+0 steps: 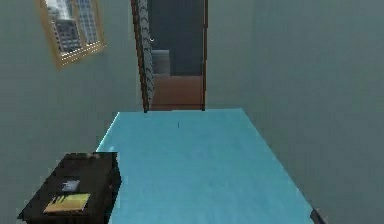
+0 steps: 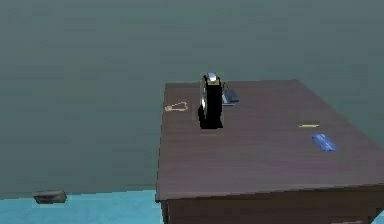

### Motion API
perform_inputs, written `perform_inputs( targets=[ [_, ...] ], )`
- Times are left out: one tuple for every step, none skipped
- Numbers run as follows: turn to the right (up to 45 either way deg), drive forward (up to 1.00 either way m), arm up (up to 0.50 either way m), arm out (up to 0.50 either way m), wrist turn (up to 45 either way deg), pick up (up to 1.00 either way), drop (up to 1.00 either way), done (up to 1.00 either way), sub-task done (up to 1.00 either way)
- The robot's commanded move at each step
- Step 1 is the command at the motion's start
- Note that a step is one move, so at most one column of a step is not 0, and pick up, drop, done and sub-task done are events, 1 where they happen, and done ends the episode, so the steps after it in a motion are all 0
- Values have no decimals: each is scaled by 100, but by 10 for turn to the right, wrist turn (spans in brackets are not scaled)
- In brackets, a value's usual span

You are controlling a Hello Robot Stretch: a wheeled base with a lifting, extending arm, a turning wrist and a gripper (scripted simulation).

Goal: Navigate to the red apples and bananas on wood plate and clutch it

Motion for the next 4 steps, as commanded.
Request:
perform_inputs(
  targets=[
    [30,0,0,0,0,0,0,0,0],
    [-240,0,0,0,0,0,0,0,0],
    [0,15,0,0,0,0,0,0,0],
    [240,0,0,0,0,0,0,0,0]
  ],
)
